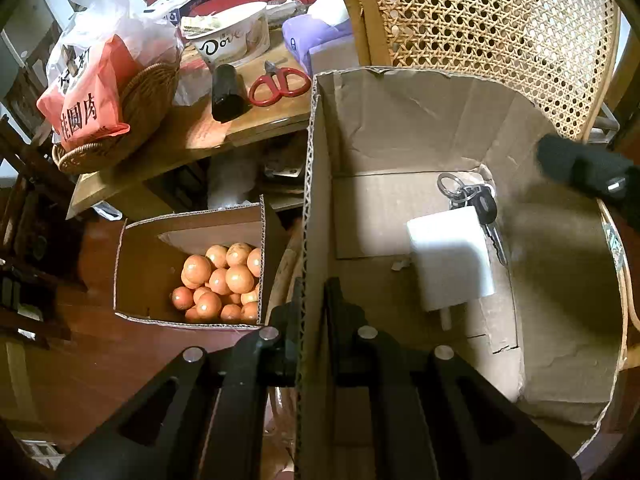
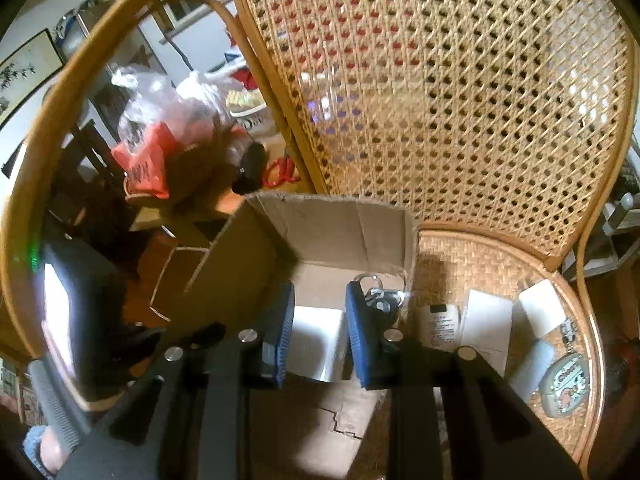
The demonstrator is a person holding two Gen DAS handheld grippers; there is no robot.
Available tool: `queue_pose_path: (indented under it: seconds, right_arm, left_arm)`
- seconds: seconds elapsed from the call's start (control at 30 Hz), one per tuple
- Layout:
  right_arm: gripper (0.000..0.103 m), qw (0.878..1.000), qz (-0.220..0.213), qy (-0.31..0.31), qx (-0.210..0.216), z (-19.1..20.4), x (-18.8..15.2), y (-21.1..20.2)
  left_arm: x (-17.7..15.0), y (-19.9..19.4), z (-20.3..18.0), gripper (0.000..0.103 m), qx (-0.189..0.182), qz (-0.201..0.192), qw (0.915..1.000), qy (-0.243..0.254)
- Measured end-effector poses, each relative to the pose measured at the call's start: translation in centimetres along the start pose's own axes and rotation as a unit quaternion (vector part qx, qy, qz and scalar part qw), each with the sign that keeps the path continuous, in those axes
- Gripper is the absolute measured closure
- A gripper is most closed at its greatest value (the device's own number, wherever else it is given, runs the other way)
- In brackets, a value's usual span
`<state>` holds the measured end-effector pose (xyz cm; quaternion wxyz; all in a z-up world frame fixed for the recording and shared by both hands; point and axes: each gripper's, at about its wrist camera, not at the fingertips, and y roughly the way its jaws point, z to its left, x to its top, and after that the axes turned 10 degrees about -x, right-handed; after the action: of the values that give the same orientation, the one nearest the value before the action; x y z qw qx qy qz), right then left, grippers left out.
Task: Organize rigid objects
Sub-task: 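Lower the white charger cube into the box beside the keys and open the right gripper, then move the right gripper back to the 'Cheers' cartoon case on the seat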
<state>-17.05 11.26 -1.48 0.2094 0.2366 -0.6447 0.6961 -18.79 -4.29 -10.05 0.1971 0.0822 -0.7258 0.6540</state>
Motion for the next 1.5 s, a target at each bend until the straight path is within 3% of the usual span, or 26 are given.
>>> queue_pose_path:
  seconds: [0.03,0.1,0.17,0.3,0.77,1.3,1.5]
  right_arm:
    - [0.065,1.000,-0.005,0.000,-0.002,-0.2,0.0,-0.5]
    - [0.040,1.000,-0.017,0.000,-0.007,-0.6,0.1,-1.5]
    - [0.036,1.000,-0.029,0.001,-0.012,-1.2,0.1,-2.5]
    - [0.013,0.998,-0.046,-0.010,-0.034,-2.4,-0.2,-4.1]
    - [0.011,0.994,-0.019,0.001,-0.103,-8.5,-1.9,-3.6]
    - [0.011,0.980,0.064,0.053,-0.180,-16.3,-5.1,-0.4]
    - [0.011,0.976,0.094,0.062,-0.187,-17.7,-6.4,0.6]
  left_arm:
    - [0.0,0.0,0.0,0.095,0.000,0.000,1.0000,0.000]
    - [0.0,0.1,0.0,0.095,-0.001,0.000,1.0000,-0.001]
    - [0.0,0.1,-0.1,0.095,-0.002,0.000,1.0000,-0.001]
    - [-0.1,0.1,-0.1,0.095,-0.001,0.000,1.0000,0.000]
    - [0.0,0.3,-0.1,0.095,-0.004,0.000,1.0000,-0.003]
    - [0.0,0.2,0.1,0.096,-0.007,0.002,1.0000,-0.006]
    - [0.0,0.2,0.1,0.095,-0.007,0.002,1.0000,-0.006]
